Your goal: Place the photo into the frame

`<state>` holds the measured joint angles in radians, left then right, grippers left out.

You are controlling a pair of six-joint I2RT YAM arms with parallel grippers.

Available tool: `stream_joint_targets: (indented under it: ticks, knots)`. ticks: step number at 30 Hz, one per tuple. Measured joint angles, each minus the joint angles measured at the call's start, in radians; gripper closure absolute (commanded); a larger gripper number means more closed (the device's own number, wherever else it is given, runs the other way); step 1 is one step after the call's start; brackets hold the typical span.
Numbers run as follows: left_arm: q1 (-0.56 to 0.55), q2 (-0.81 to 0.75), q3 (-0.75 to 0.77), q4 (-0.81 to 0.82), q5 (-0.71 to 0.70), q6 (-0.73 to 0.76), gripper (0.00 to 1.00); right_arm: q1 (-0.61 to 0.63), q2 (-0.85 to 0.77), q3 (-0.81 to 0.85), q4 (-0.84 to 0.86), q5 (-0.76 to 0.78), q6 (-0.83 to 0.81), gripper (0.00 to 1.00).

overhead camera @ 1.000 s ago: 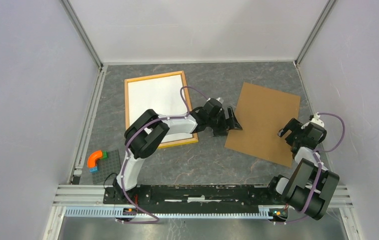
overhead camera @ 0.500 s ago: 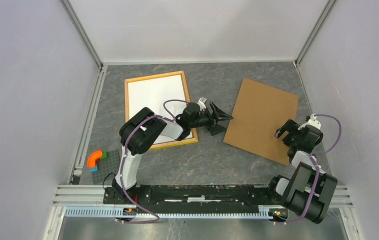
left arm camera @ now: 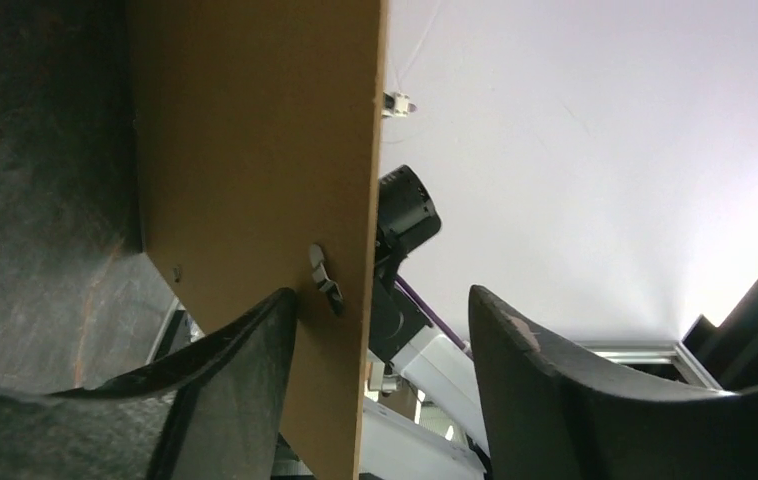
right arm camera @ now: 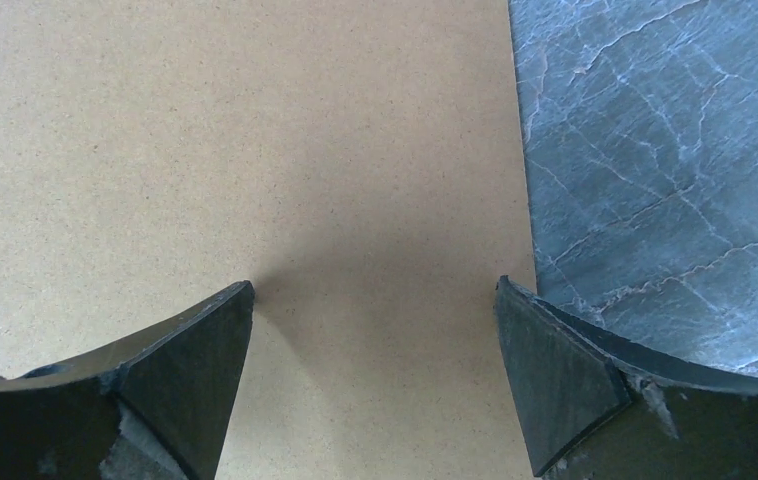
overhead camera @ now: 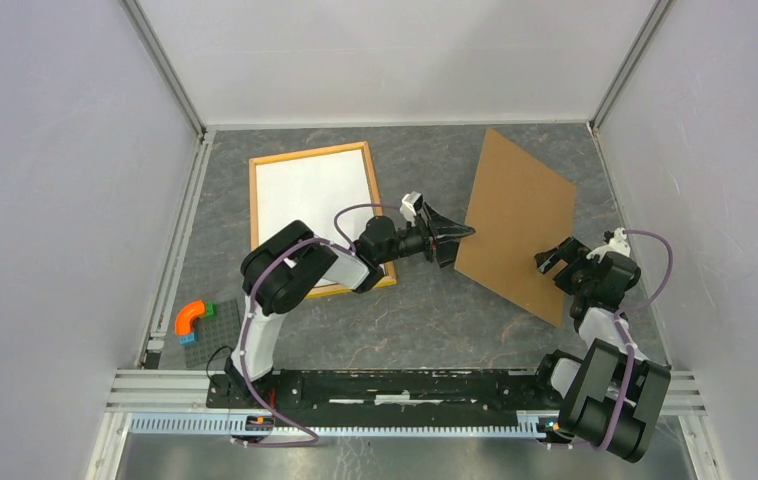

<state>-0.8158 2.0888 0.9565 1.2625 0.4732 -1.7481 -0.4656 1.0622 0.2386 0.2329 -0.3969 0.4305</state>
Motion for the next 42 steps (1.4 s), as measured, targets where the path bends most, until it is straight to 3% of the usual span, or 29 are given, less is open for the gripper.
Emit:
stream_joint_targets:
  ticks: [4,9,13,20,26,30,35,42]
  knots:
    - [0.000,-0.024,0.000,-0.124,0.000,0.049,0.41,0.001,-0.001,0.000,-0.003,-0.008,-0.008,0.05]
    - [-0.001,-0.150,0.022,-0.533,-0.039,0.304,0.57,0.006,-0.001,0.000,-0.012,-0.022,-0.013,0.05]
    - [-0.003,-0.173,0.071,-0.706,-0.053,0.449,0.63,0.014,-0.001,0.000,-0.013,-0.026,-0.016,0.05]
    - [-0.003,-0.160,0.169,-0.901,-0.044,0.581,0.97,0.029,-0.035,0.000,-0.052,-0.025,-0.035,0.05]
    - [-0.005,-0.183,0.286,-1.124,-0.064,0.745,0.98,0.055,-0.072,0.040,-0.185,-0.001,-0.099,0.05]
    - [-0.010,-0.308,0.342,-1.371,-0.139,0.873,0.98,0.091,-0.124,0.103,-0.306,0.061,-0.149,0.05]
    - [-0.019,-0.532,0.431,-1.675,-0.324,1.026,0.98,0.134,-0.209,0.196,-0.391,0.122,-0.187,0.05]
    - [-0.019,-0.686,0.768,-2.105,-0.646,1.241,0.98,0.144,-0.228,0.216,-0.409,0.129,-0.197,0.05]
